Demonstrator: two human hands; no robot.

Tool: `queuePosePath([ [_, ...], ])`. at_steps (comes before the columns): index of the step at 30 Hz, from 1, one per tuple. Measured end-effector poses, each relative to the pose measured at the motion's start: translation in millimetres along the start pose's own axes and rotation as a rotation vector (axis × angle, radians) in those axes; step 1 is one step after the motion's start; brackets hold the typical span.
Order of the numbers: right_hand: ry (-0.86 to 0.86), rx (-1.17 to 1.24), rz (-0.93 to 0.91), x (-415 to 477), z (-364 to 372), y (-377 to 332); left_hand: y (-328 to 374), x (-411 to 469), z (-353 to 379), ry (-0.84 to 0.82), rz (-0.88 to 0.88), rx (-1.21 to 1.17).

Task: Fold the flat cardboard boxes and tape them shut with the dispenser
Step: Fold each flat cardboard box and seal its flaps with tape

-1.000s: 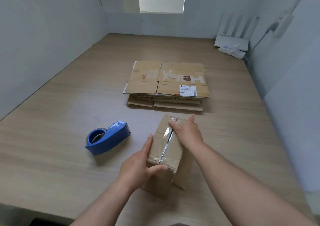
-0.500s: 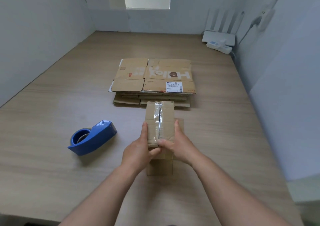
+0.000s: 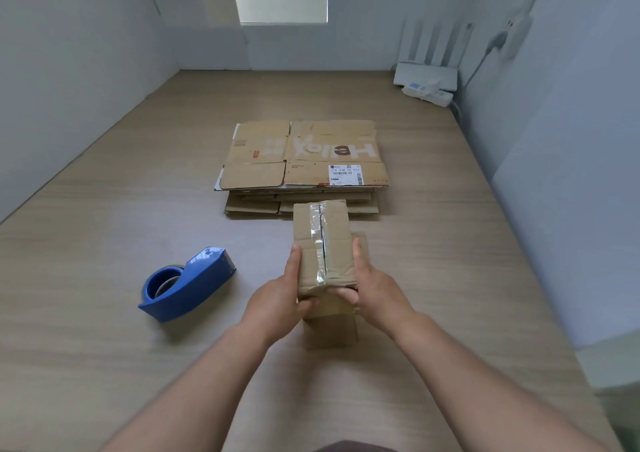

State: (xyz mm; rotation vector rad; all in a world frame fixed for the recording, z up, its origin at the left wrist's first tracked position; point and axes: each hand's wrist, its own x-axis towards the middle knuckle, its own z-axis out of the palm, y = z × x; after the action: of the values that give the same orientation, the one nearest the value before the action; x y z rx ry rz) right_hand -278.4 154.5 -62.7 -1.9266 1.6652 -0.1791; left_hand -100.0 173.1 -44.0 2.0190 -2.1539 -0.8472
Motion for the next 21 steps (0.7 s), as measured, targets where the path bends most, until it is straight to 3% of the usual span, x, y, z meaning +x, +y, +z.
queuePosePath([
  [5, -0.012, -0.079, 0.025, -2, -3, -4, -4, 3, -4, -0.006, 0.027, 0.064],
  [10, 0.06, 0.227, 0.21, 5, -15, -30, -7, 7, -1, 0.029, 0.081, 0.154],
  [15, 0.076, 0.158, 0.299, 22, -26, -46, -19, 9, 3, 0.017, 0.167, 0.158],
  [21, 0.073, 0.327, 0.353, 17, -22, -41, -23, 17, -11, -0.072, 0.28, -0.022],
])
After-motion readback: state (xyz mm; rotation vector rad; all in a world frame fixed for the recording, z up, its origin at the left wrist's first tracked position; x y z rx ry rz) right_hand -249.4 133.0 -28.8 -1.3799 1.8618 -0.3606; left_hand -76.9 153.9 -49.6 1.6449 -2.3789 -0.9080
